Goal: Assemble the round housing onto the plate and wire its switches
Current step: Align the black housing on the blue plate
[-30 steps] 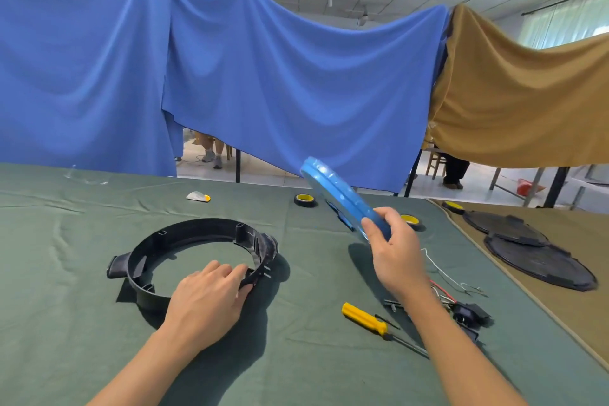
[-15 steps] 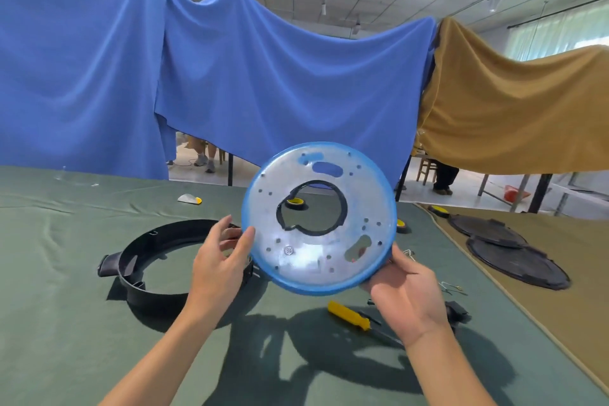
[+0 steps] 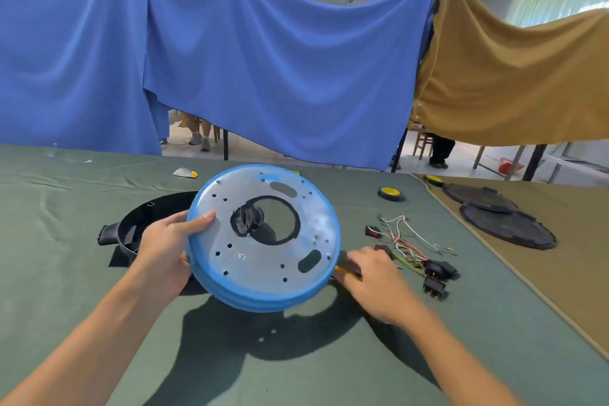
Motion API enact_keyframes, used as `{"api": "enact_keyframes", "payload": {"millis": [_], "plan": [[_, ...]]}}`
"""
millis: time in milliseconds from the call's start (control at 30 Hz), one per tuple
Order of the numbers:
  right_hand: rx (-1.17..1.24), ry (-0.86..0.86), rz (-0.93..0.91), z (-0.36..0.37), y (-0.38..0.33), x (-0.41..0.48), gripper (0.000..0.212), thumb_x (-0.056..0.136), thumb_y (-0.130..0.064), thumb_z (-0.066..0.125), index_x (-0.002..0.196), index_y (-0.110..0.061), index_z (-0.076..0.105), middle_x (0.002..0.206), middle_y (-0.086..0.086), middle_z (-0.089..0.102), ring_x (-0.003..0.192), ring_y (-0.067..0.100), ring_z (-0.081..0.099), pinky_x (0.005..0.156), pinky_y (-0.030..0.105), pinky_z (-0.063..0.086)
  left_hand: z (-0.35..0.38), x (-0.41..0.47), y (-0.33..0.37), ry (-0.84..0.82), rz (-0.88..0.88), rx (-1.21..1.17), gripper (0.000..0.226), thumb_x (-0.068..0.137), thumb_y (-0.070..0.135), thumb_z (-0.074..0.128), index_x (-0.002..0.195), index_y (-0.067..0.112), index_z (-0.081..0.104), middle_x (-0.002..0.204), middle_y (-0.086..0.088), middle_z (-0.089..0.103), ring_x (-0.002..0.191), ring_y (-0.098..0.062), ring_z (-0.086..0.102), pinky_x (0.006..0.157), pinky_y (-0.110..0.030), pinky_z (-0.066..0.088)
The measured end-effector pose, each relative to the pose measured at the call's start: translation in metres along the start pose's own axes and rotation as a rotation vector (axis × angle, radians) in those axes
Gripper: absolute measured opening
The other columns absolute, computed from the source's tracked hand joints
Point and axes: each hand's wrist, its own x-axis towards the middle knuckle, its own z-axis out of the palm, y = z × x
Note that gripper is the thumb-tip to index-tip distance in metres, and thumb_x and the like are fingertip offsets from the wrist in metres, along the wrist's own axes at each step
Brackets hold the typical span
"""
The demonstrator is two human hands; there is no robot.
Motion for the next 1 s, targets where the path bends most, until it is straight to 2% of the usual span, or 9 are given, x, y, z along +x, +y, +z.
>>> {"api": "enact_keyframes", "payload": {"millis": [100,233,400,600,667,733,833,933,1000], "plan": [[-0.206,-0.031,-0.053,0.012,-0.005,-0.001,0.025,0.094,-0.035,0.054,0.104,-0.012,0.056,0.108,0.006,0.051,0.106,0.028,0.047,0.089,0.038,0.037,-0.005,-0.009,0.000,-0.017,-0.023,0.024,0.026,0.082,0.010,0.073,0.107,0.001,0.071,0.088,-0.013,0.075,0.057,-0.023,0.069,0.043,-0.023,0.051],[-0.155,0.008,-0.037,0.011,0.000,0.002,0.011,0.093,-0.012,0.050,0.100,-0.006,0.056,0.104,0.011,0.052,0.106,0.032,0.051,0.081,0.036,0.038,-0.004,-0.020,-0.003,-0.038,-0.070,0.060,0.026,0.083,0.013,0.073,0.107,0.003,0.072,0.089,-0.011,0.076,0.060,-0.026,0.071,0.045,-0.028,0.053],[-0.108,0.009,0.038,0.004,0.028,0.001,0.020,0.093,-0.016,0.055,0.111,-0.010,0.062,0.107,0.011,0.055,0.106,0.033,0.054,0.088,0.040,0.045,0.002,-0.029,-0.011,-0.048,-0.106,0.081,0.028,0.082,0.012,0.074,0.108,0.004,0.072,0.100,-0.014,0.076,0.075,-0.029,0.073,0.055,-0.034,0.059],[-0.103,0.055,0.104,-0.009,0.049,0.003,0.021,0.095,-0.024,0.054,0.100,-0.009,0.068,0.102,0.013,0.062,0.102,0.033,0.055,0.083,0.038,0.045,0.028,-0.046,-0.026,-0.040,-0.206,0.095,0.023,0.079,0.007,0.076,0.101,0.000,0.073,0.090,-0.017,0.076,0.066,-0.029,0.073,0.053,-0.033,0.058],[-0.001,0.173,0.149,-0.014,0.049,0.003,0.026,0.097,-0.021,0.049,0.089,-0.006,0.069,0.091,0.012,0.064,0.094,0.033,0.055,0.077,0.037,0.042,0.037,-0.050,-0.032,-0.016,-0.249,0.102,0.020,0.079,0.006,0.076,0.097,-0.002,0.074,0.088,-0.019,0.076,0.065,-0.030,0.073,0.056,-0.035,0.059],[0.261,0.288,0.229,-0.022,0.044,0.003,0.026,0.097,-0.017,0.047,0.081,-0.010,0.067,0.081,0.003,0.066,0.086,0.027,0.058,0.071,0.032,0.038,0.045,-0.053,-0.037,0.013,-0.287,0.101,0.018,0.078,0.003,0.077,0.094,-0.005,0.072,0.086,-0.020,0.076,0.065,-0.032,0.073,0.061,-0.038,0.059],[0.496,0.196,0.256,-0.032,0.034,-0.002,0.021,0.096,-0.025,0.053,0.089,-0.015,0.070,0.088,-0.001,0.071,0.089,0.020,0.063,0.077,0.030,0.045,0.053,-0.057,-0.041,0.030,-0.333,0.111,0.020,0.079,0.002,0.077,0.095,-0.008,0.070,0.087,-0.021,0.075,0.074,-0.035,0.073,0.073,-0.043,0.059],[0.401,0.079,0.159,-0.027,0.026,-0.011,0.022,0.095,-0.030,0.060,0.109,-0.016,0.069,0.105,-0.004,0.069,0.101,0.014,0.061,0.088,0.027,0.044,0.053,-0.055,-0.046,0.049,-0.309,0.261,0.026,0.083,0.011,0.077,0.098,-0.008,0.068,0.086,-0.019,0.075,0.082,-0.037,0.072,0.082,-0.046,0.058],[0.341,0.058,0.135,-0.020,0.026,-0.014,0.027,0.093,-0.030,0.062,0.116,-0.016,0.066,0.117,-0.003,0.064,0.111,0.015,0.056,0.096,0.027,0.040,0.051,-0.053,-0.049,0.039,-0.196,0.639,0.030,0.086,0.026,0.075,0.084,-0.002,0.067,0.078,-0.011,0.071,0.079,-0.033,0.067,0.075,-0.039,0.055]]}}
